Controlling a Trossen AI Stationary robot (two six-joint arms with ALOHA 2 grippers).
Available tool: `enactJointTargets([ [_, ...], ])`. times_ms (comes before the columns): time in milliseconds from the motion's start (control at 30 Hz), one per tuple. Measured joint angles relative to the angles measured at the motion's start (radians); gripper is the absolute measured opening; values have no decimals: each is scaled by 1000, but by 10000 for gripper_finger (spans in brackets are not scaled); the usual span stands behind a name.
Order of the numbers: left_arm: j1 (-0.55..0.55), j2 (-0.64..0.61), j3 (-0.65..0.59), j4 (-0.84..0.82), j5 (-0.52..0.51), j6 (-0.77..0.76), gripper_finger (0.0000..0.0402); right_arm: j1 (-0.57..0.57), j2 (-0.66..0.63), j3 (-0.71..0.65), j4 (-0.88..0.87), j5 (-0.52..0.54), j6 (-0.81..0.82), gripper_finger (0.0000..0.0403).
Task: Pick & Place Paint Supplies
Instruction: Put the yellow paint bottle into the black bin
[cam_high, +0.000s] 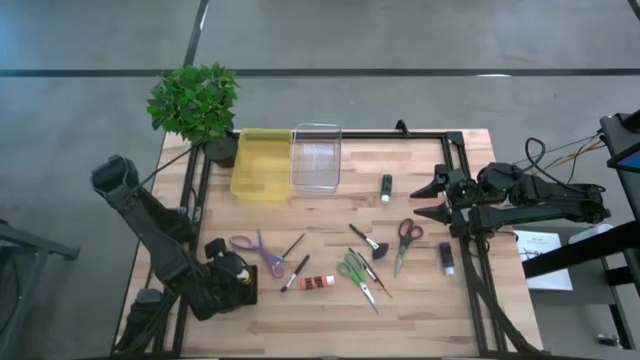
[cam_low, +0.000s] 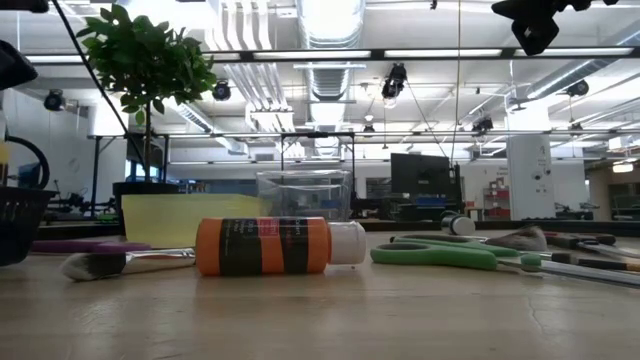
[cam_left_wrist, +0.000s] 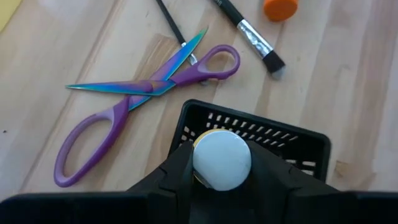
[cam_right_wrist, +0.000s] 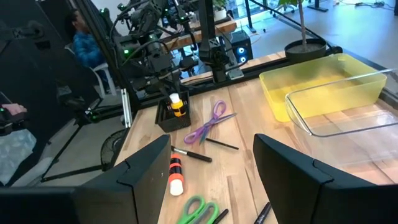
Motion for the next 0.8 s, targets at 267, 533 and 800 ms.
enactJointTargets([
  [267, -1, -3, -54, 66, -9, -22, 119, 0, 0, 0, -3, -1, 1, 228],
  [533, -2, -13, -63, 73, 19, -10, 243, 0, 1, 0, -3, -1, 3, 228],
  [800, -2, -57, -64, 61, -2, 6, 287, 0, 2, 0, -3, -3, 3, 228],
])
